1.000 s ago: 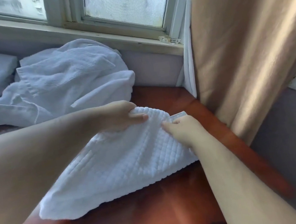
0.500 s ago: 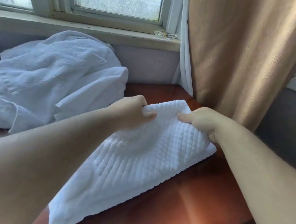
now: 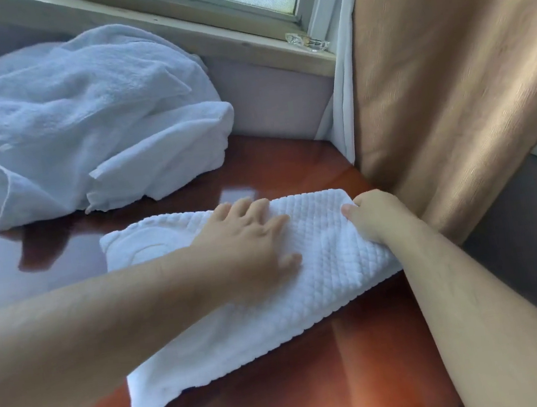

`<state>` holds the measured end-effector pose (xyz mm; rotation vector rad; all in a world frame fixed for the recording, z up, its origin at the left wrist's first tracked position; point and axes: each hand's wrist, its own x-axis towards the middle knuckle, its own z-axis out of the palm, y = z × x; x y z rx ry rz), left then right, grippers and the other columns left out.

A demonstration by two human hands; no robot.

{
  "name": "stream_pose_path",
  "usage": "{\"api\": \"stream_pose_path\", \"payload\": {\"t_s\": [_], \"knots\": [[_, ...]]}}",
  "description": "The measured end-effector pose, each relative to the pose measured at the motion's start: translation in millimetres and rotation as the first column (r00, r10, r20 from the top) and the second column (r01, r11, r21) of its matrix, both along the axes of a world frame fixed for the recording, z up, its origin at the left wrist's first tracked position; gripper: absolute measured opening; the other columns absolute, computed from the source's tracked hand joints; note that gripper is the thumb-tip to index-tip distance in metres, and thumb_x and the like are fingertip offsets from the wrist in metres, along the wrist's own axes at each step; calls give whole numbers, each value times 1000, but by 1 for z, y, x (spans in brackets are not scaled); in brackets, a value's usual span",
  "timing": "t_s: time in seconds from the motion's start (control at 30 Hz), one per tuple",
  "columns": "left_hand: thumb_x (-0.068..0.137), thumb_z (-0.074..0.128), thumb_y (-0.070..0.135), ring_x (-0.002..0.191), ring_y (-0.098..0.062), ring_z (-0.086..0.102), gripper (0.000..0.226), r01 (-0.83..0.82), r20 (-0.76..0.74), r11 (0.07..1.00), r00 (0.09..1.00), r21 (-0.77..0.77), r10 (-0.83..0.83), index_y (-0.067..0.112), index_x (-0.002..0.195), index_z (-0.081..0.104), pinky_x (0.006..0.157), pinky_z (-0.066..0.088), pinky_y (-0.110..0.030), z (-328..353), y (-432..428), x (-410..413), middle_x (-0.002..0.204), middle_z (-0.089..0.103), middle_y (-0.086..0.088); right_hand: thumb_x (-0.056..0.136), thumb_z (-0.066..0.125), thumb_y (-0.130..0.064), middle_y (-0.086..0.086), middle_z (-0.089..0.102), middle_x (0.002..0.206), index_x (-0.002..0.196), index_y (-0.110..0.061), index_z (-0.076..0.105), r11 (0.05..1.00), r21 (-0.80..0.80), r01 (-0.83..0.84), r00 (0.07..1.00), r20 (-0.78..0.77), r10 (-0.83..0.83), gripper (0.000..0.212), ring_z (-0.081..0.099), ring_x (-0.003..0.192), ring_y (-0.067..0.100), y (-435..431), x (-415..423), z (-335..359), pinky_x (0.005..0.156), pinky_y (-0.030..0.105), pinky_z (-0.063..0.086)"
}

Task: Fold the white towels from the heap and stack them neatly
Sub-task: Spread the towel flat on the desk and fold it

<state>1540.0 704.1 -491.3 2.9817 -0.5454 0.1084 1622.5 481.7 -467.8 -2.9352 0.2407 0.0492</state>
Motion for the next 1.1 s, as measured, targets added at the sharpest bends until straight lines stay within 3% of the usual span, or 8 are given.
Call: {"api": "stream_pose_path", "payload": {"t_s": [0.1, 0.23, 0.53, 0.63, 0.73, 0.87, 0.97, 1.1], "knots": [[94, 17, 69, 152, -24, 1, 73, -20, -47, 1000, 999, -3, 20, 31, 156, 15, 123, 0, -47, -8, 2, -11, 165, 6, -6, 101, 33, -46, 2, 63, 91, 90, -18, 58, 993, 79, 82, 990, 108, -91, 39, 57, 79, 20, -2, -9, -21, 67, 37, 45], [88, 11, 77, 153, -22, -7, 84, -26, -98, 999, 995, -40, 22, 30, 158, 2, 123, -4, -49, -16, 6, -20, 167, -1, -2, 93, 30, -58, 7, 58, 123, 118, -19, 59, 977, 118, 177, 969, 155, -194, 55, 48, 118, 32, -1, -22, -30, 101, 49, 41], [74, 0, 90, 153, -15, -4, 98, 59, -88, 998, 994, -14, -60, 39, 157, -4, 123, -3, -43, -21, 67, -31, 167, -3, 5, 96, 35, -53, 6, 53, 137, 140, -18, 49, 972, 185, 142, 983, 93, -161, 58, 51, 123, 28, 49, -49, -28, 104, 49, 43], [75, -4, 87, 153, -10, -1, 92, 90, -73, 996, 993, 5, -90, 43, 157, -2, 123, -2, -36, -17, 106, -42, 167, 0, 10, 99, 35, -33, 10, 45, 142, 142, -15, 42, 997, -4, 71, 979, 192, -69, 47, 42, 129, 31, 89, -61, -26, 105, 47, 34], [81, -4, 84, 152, -5, -1, 84, 101, -76, 992, 993, 71, -95, 46, 156, -3, 122, -2, -29, -9, 160, -52, 166, 1, 15, 92, 37, -18, 8, 43, 140, 134, -15, 41, 997, 9, -82, 977, 196, 79, 43, 42, 126, 29, 141, -73, -25, 103, 43, 34], [94, 7, 69, 153, -9, -1, 68, -83, -116, 975, 987, 204, 108, 43, 157, 2, 122, -3, -34, 1, 229, -69, 166, 2, 17, 87, 46, -22, 10, 31, 149, 145, -11, 29, 977, -131, -167, 939, 283, 198, 61, 36, 131, 30, 204, -92, -27, 105, 44, 32], [104, 25, 37, 151, -14, 9, 51, -239, -33, 968, 970, 78, 242, 37, 155, 23, 121, 3, -38, 2, 233, -79, 163, 22, 13, 93, 41, -20, 13, 29, 157, 144, -11, 41, 914, -78, -398, 855, 328, 401, 52, 27, 141, 29, 240, -99, -27, 116, 43, 24], [99, 18, 60, 153, -16, 2, 65, -312, -47, 950, 948, 27, 313, 31, 158, 17, 122, -4, -40, -10, 215, -86, 167, 13, 6, 101, 24, -47, -1, 13, 167, 157, -32, 27, 859, 44, -510, 858, 99, 504, 58, 7, 153, 22, 248, -96, -39, 123, 45, 8]]}}
